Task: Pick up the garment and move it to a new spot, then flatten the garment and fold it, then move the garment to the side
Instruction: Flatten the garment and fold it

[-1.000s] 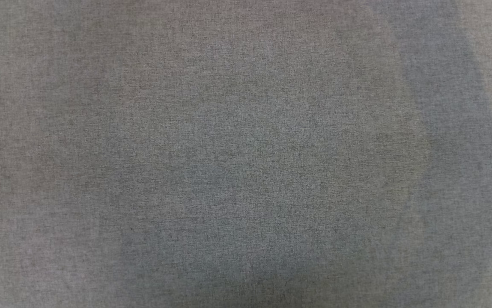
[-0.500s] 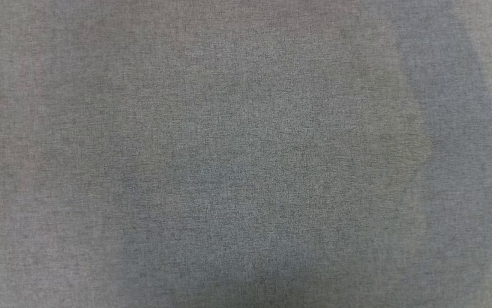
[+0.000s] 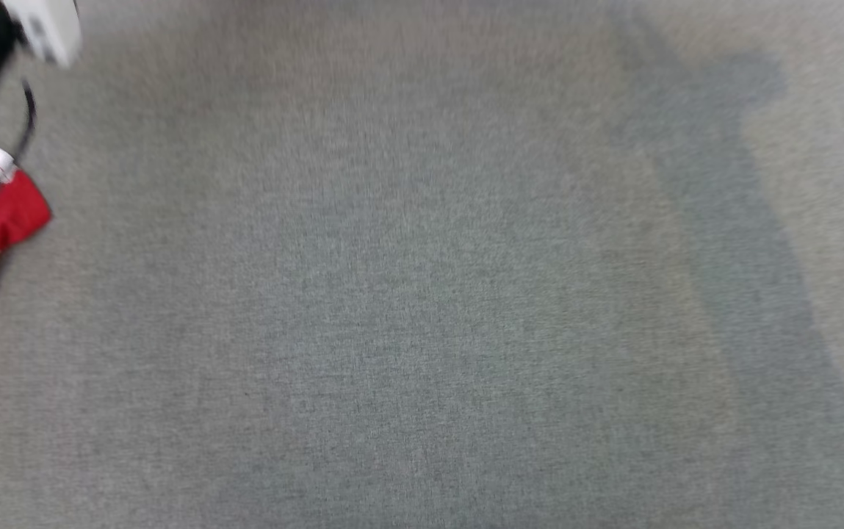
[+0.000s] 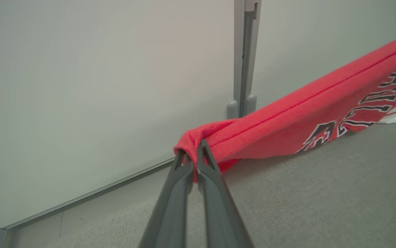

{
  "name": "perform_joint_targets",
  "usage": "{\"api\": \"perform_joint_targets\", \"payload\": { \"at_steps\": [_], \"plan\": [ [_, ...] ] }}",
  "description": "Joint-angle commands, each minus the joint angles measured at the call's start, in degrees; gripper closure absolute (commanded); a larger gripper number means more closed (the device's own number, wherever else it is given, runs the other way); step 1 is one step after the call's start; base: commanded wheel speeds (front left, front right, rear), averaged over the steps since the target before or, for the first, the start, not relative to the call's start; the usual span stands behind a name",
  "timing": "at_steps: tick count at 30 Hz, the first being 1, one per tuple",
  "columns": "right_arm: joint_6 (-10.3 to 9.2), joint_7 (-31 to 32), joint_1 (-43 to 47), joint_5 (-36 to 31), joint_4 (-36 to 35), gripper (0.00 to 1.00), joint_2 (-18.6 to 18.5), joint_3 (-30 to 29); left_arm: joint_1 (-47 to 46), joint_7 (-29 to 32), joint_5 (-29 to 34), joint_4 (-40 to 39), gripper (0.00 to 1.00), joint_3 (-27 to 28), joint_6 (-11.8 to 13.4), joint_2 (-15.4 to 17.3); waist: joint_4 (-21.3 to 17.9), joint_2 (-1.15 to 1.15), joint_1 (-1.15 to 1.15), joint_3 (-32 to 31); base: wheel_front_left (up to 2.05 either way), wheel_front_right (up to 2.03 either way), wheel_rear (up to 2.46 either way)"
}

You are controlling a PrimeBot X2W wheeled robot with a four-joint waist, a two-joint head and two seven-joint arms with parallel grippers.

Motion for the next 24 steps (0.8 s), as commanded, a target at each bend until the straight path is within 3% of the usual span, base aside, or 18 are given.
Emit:
{"api": "perform_joint_targets", "payload": {
  "at_steps": [1,6,14,24],
  "plan": [
    [0.1,1.38,3.54,1.48,-1.14,1.0,-1.55,1.33,3.49,1.84,-1.63,-1.11,1.0,-1.35,0.06,1.55,-0.57,0.0,0.0,-5.57,0.0,0.0,0.0],
    [0.1,5.79,10.8,5.03,-4.3,1.0,-4.39,3.92,10.37,6.22,-5.27,-5.79,1.0,-3.9,0.06,3.86,-0.73,0.0,0.0,-10.51,0.0,0.0,0.0],
    [0.06,18.64,22.85,10.8,-13.79,1.0,-13.87,8.58,23.26,11.11,-8.82,-17.26,1.0,-7.38,1.1,9.31,-1.61,0.0,0.0,-17.86,0.0,0.0,0.0],
    [0.06,30.17,36.56,15.06,-26.5,1.0,-25.28,10.38,37.9,22.21,-16.13,-39.88,1.0,-10.2,9.58,19.06,-2.95,0.0,0.0,-19.81,0.0,0.0,0.0]
  ]
}}
